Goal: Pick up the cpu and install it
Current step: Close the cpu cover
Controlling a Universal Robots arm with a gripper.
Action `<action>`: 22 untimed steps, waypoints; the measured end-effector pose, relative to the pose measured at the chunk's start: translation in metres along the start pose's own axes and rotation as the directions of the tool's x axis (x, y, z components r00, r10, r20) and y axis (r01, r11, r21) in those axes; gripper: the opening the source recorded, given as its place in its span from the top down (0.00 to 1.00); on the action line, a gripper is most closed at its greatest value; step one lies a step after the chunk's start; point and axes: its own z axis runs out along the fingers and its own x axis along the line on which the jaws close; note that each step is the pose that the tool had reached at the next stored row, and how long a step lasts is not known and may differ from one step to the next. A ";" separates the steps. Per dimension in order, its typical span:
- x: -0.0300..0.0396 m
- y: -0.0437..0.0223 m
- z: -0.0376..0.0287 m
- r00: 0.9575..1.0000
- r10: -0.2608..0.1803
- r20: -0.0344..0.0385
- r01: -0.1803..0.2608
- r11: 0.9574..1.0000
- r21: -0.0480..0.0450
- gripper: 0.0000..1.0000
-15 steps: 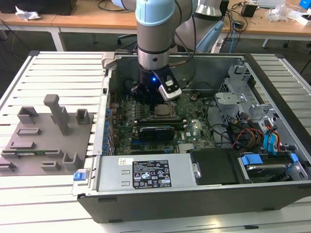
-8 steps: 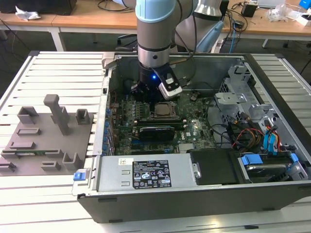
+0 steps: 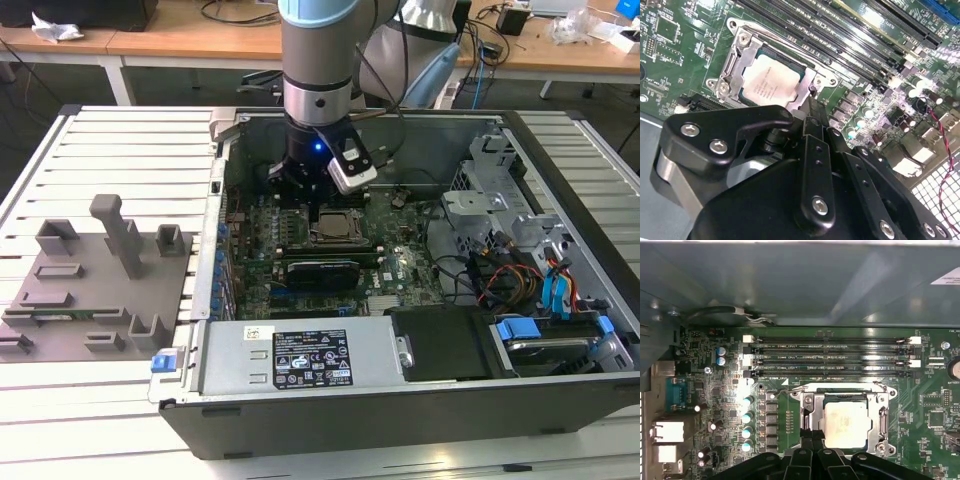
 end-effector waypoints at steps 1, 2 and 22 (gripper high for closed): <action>-0.0003 0.0000 -0.0001 1.000 0.000 0.000 0.000 1.000 0.000 0.89; -0.0030 -0.0001 -0.0001 1.000 0.000 0.000 0.000 1.000 0.000 0.89; -0.0387 -0.0001 -0.0158 1.000 0.000 0.000 0.000 1.000 0.000 0.89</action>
